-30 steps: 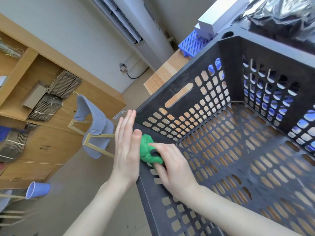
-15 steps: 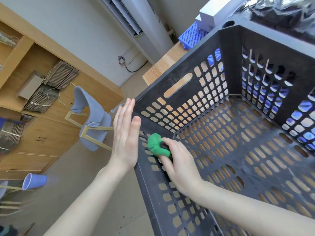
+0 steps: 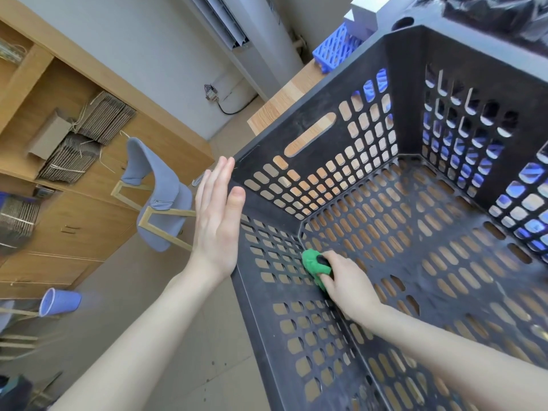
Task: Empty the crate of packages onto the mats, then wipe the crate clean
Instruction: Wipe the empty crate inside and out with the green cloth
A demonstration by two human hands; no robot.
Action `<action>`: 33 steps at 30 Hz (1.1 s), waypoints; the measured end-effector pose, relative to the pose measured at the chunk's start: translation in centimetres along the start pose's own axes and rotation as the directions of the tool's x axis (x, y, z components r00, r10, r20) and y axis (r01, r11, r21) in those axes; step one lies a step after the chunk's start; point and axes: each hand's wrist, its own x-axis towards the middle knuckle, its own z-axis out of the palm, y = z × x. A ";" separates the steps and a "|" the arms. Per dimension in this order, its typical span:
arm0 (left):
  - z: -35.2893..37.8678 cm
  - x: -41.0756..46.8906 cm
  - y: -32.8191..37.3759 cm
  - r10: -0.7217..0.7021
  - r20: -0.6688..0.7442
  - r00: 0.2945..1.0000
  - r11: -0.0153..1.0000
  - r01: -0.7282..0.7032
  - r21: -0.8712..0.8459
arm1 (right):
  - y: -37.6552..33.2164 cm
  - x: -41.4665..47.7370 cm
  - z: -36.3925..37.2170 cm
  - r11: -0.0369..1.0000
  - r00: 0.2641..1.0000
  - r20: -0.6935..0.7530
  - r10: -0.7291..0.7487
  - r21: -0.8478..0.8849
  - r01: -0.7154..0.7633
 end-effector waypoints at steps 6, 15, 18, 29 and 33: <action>0.0 0.1 -0.2 0.005 0.002 1.000 1.000 -0.005 0.028 | -6.5 -2.5 -2.1 0.939 0.954 -0.225 -0.197 0.237 0.250; 0.0 0.2 -0.4 0.015 -0.014 1.000 1.000 -0.015 0.010 | -8.3 -4.0 -3.4 0.721 0.738 -0.376 -0.561 0.215 0.658; 0.0 0.2 -0.3 0.007 -0.010 1.000 1.000 -0.007 0.026 | -3.9 -2.5 -1.9 0.856 0.858 -0.218 -0.464 0.137 0.498; -0.1 0.2 -0.3 0.013 -0.009 1.000 1.000 -0.013 0.018 | -4.0 -4.3 -2.7 0.924 0.937 -0.151 -0.316 0.175 0.340; -0.1 0.4 -0.5 0.032 -0.017 0.999 0.999 -0.031 0.010 | -9.9 -6.4 -5.1 0.680 0.747 -0.367 -0.555 0.317 0.661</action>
